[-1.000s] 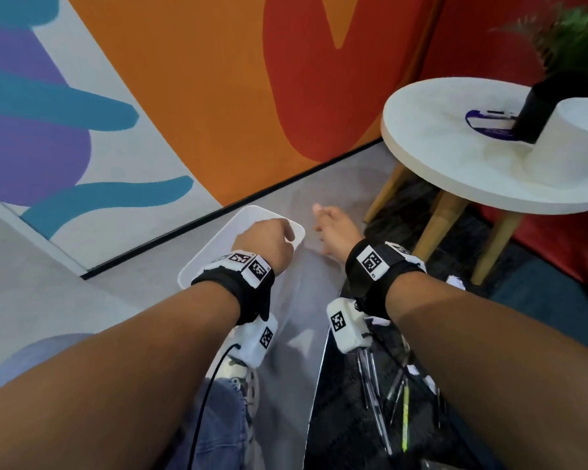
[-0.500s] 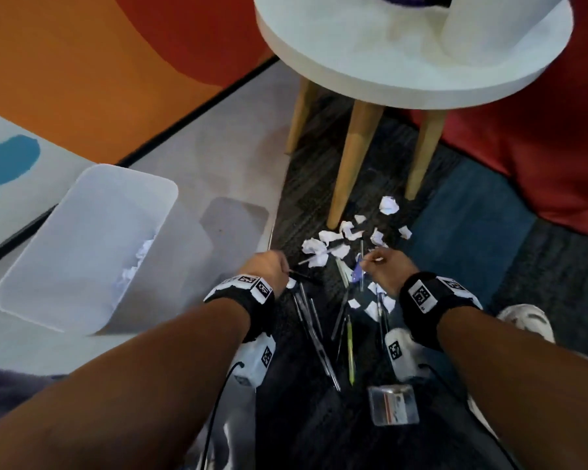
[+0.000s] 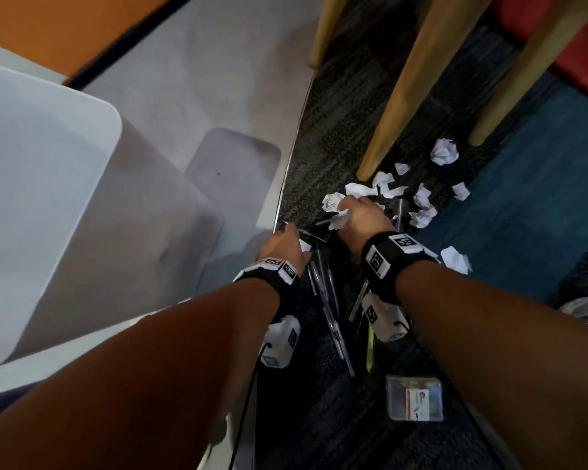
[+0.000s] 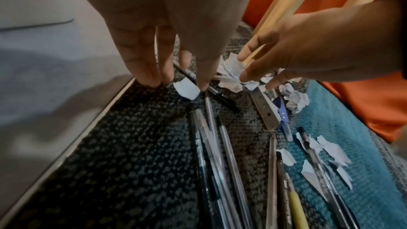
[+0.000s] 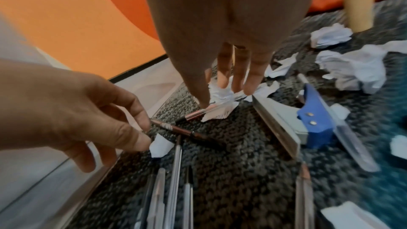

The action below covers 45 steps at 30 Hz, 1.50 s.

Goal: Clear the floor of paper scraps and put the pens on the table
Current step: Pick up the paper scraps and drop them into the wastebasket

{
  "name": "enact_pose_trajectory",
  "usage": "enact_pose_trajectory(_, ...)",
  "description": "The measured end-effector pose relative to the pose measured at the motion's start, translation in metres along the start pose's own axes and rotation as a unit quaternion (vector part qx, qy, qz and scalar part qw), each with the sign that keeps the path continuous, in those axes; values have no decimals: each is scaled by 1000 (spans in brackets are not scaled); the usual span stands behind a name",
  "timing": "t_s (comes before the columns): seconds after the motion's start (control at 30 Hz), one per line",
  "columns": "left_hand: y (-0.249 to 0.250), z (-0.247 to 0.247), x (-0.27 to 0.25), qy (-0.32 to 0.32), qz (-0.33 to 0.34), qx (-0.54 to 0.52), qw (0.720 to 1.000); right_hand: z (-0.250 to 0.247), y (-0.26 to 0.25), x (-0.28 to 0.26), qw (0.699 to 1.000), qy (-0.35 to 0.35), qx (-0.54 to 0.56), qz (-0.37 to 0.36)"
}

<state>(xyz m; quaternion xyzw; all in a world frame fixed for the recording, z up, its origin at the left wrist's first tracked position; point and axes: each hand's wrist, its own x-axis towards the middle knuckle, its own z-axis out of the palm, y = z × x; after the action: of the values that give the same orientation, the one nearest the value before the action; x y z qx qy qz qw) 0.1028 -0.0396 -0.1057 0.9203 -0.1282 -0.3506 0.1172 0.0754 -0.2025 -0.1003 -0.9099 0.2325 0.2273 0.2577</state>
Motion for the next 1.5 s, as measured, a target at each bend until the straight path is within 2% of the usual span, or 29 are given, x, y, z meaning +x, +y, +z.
enact_pose_trajectory(0.13,-7,15,13,-9,-43,-50,998,15,0,17,999,41,7,17)
enact_pose_trajectory(0.23,-8,19,23,-16,-43,-53,998,18,0,24,997,49,59,19)
enact_pose_trajectory(0.33,-10,19,29,-26,-42,-57,997,15,-6,32,989,71,119,51)
enact_pose_trajectory(0.43,-12,19,30,-35,-18,-45,998,8,-6,44,991,32,98,87)
enact_pose_trajectory(0.53,-9,20,27,-9,33,-42,999,6,-4,51,998,1,7,69)
enact_pose_trajectory(0.67,-6,22,26,-17,108,17,994,14,4,46,995,34,-87,39)
enact_pose_trajectory(0.73,-5,22,24,-30,115,26,993,16,11,44,994,46,-104,1)
enact_pose_trajectory(0.8,-3,21,20,-44,105,10,993,15,16,43,995,25,-90,-30)
enact_pose_trajectory(0.93,-4,14,13,-51,78,-16,996,2,13,31,1000,23,-20,-7)
enact_pose_trajectory(1.07,-1,-12,-3,-35,72,-21,997,-24,11,10,998,47,2,28)
enact_pose_trajectory(1.23,19,-74,-34,22,81,-33,996,-73,-11,-26,995,86,48,17)
enact_pose_trajectory(1.4,37,-139,-88,105,115,-78,985,-122,-76,-73,972,161,153,-76)
enact_pose_trajectory(1.5,35,-178,-132,152,118,-114,975,-144,-126,-103,958,186,158,-152)
